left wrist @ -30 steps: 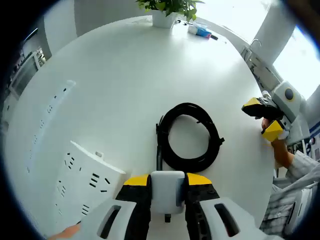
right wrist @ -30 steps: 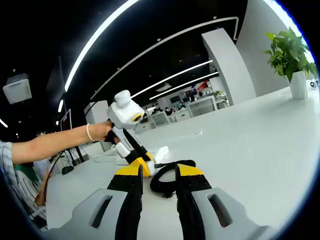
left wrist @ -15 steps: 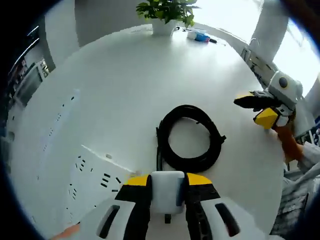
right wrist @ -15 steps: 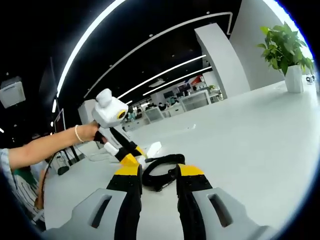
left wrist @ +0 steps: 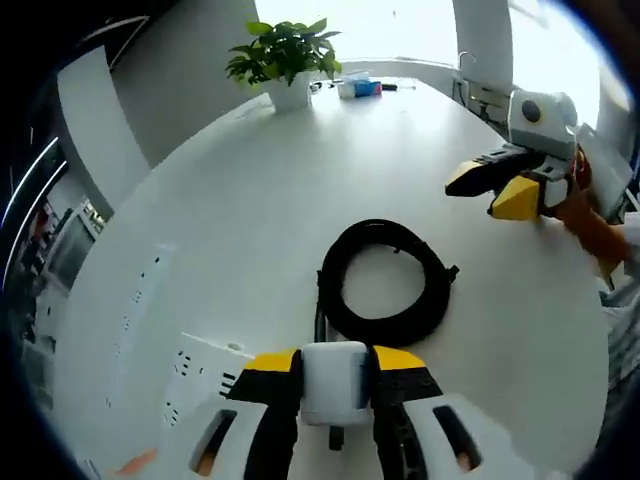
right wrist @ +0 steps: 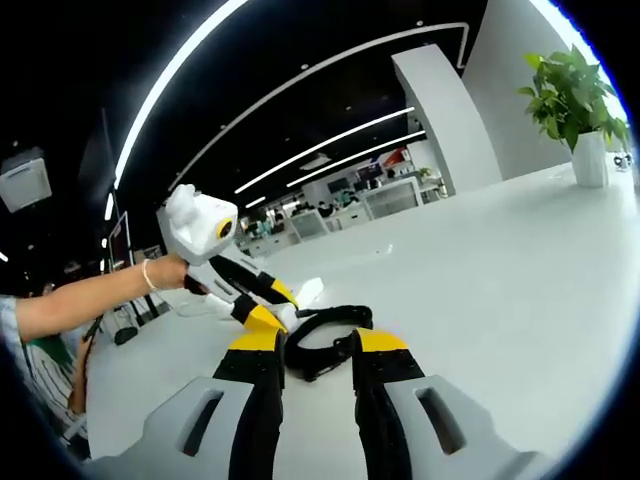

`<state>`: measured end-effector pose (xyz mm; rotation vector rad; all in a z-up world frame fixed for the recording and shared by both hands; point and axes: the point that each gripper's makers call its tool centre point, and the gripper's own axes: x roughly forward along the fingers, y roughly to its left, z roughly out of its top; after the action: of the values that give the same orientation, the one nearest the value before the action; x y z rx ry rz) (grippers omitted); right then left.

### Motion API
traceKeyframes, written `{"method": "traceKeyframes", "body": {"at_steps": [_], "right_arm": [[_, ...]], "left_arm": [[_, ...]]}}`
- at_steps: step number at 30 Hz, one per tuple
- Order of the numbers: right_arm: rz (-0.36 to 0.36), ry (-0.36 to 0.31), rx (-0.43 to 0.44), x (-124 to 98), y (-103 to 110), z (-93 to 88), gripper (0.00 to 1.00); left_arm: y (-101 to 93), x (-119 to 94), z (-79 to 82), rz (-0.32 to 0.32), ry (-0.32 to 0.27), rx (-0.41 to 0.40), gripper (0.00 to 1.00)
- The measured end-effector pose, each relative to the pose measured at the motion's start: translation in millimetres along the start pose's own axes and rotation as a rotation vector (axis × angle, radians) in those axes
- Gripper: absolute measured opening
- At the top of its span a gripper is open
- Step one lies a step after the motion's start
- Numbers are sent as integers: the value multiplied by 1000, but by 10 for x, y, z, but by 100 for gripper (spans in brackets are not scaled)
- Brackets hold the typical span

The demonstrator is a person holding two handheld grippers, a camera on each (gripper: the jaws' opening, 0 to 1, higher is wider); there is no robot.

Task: Straighten the power strip on the desk, plug the charger into it

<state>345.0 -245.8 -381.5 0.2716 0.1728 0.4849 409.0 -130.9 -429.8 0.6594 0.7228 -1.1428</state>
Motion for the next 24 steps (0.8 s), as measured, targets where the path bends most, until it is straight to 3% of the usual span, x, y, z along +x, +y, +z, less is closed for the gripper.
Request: {"method": "traceKeyframes", "body": {"at_steps": [5,9,14,19,24], "right_arm": [[-2,1,1,-15,-6,-22,25],[-1,3,0,-16,-8,-35,25],[-1,6,0,-18,-8,-53,25],[-1,11,-2,-8,-10,-70,25],[-3,20,-7,10,-8,-90,26]], "left_arm": [[-16,-3,-25,13,-53,1,29],[-61,-6,-2,-5,-129,-34,44],[-60,-57,-22,-2,-169,-41,46],[-46,-98,-17,15,-230,-61,56],[-104,-225,42,22,-340,-79,63]]}}
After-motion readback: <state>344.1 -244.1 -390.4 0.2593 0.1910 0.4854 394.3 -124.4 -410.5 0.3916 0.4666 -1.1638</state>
